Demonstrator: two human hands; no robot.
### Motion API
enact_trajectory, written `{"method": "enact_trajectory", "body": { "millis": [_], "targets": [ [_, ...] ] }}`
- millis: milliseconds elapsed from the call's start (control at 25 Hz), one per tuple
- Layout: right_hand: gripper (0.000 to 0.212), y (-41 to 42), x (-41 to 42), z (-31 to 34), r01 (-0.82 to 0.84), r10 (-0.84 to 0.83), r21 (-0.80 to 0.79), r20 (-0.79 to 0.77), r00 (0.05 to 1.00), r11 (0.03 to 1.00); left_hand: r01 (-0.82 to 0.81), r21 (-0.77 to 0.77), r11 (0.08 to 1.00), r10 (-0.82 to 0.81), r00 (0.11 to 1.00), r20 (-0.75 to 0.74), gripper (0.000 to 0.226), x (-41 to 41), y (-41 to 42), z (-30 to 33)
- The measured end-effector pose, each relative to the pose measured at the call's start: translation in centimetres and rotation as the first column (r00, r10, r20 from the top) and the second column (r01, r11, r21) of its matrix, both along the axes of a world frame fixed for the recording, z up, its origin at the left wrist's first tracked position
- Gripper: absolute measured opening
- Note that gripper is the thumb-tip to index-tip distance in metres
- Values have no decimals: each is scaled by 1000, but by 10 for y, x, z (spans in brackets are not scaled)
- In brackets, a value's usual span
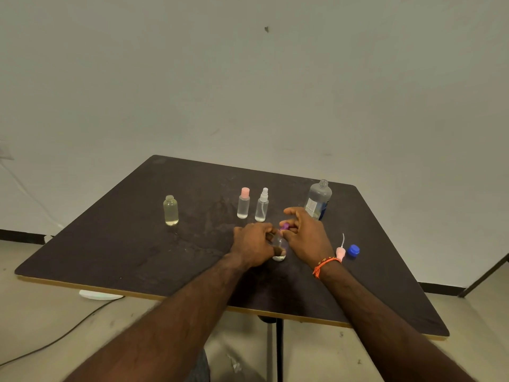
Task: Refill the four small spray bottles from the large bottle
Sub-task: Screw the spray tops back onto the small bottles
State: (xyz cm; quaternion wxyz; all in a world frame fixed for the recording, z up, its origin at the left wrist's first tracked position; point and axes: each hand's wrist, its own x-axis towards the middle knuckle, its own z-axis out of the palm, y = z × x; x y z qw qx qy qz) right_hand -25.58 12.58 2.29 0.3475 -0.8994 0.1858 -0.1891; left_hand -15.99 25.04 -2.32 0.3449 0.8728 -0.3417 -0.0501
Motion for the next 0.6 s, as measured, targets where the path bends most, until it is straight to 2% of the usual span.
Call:
{"method": "enact_trajectory", "body": {
  "millis": [200, 440, 600],
  "targets": [
    [51, -8, 3, 8, -73, 76, 39, -80, 994, 997, -8, 9, 1000, 8, 1000, 8, 38, -4, 0, 2],
    [36, -9, 3, 0, 23, -22, 35, -17, 1000, 999, -4, 55, 998, 0, 998, 67, 34, -3, -1, 3],
    [39, -3, -1, -8, 41, -42, 51, 21, 999, 998, -8, 69, 998, 3, 997, 74, 31, -4, -3, 4]
  ]
}}
